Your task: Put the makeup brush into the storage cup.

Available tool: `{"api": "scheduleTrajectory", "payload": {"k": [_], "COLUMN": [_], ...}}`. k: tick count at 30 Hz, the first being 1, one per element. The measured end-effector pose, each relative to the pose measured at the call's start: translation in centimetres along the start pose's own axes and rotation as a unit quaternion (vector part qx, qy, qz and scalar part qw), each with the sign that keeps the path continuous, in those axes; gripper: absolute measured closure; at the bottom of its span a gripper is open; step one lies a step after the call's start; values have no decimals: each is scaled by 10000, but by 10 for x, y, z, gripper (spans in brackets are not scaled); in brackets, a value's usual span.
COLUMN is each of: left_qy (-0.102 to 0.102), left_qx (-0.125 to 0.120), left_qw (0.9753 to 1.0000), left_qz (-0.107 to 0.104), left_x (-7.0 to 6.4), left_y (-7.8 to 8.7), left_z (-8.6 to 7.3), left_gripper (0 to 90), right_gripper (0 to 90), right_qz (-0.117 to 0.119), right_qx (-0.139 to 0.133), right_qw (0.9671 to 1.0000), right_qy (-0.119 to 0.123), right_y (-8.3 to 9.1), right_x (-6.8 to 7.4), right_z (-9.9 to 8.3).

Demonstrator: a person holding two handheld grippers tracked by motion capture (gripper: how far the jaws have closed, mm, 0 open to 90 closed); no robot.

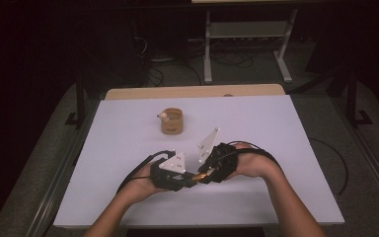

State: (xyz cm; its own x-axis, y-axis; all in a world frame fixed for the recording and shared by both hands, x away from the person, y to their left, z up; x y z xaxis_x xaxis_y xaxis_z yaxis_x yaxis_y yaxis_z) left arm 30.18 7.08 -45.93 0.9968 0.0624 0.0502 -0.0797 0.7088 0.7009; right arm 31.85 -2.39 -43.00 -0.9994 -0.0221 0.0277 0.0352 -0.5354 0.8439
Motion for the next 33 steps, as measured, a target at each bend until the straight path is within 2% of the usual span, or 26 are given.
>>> {"api": "scheduleTrajectory", "payload": {"k": [10,15,19,25,29,30,32,33], "left_qy": [1,88,180,226,252,254,209,218], "left_qx": [-11,44,-13,-9,-41,-40,-54,-49], "left_qw": [10000,9999,9998,9997,9996,9996,9997,9997], "left_qz": [-8,-77,-97,-97,-88,-104,-92,-80], "left_x": [-1,-1,-1,0,2,2,4,4], "left_y": [0,0,1,2,3,3,4,4], "left_z": [0,-1,0,-3,-3,-3,-3,-3], "left_gripper": [741,744,744,744,744,744,744,744], "right_gripper": [617,616,597,377,225,182,130,123], "right_qz": [53,97,86,15,58,38,33,-52], "right_qx": [-18,14,-25,-285,-488,-606,-637,-748], "right_qw": [10000,10000,10000,9995,9981,9976,9967,9961], "right_qy": [-21,-1,-8,-151,-382,-321,-499,-455], "right_y": [0,-3,-2,5,7,7,9,10], "right_x": [0,1,0,-3,-3,-5,-4,-7], "right_z": [0,-1,-1,1,1,2,1,2]}}
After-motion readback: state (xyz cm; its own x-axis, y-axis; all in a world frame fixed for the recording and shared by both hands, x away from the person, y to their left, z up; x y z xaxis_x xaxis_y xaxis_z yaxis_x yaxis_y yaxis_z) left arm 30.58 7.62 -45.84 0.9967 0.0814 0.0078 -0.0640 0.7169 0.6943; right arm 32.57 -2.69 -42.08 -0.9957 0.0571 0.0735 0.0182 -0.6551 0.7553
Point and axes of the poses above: each handheld gripper's, and its own axes: y roughly backward along the jaws, z roughly out of its top, x roughly to its left, the point moved 8 cm from there along -y, roughly forward along the jaws, and after that the axes turned 3 degrees about -y, right-handed, at the moved point
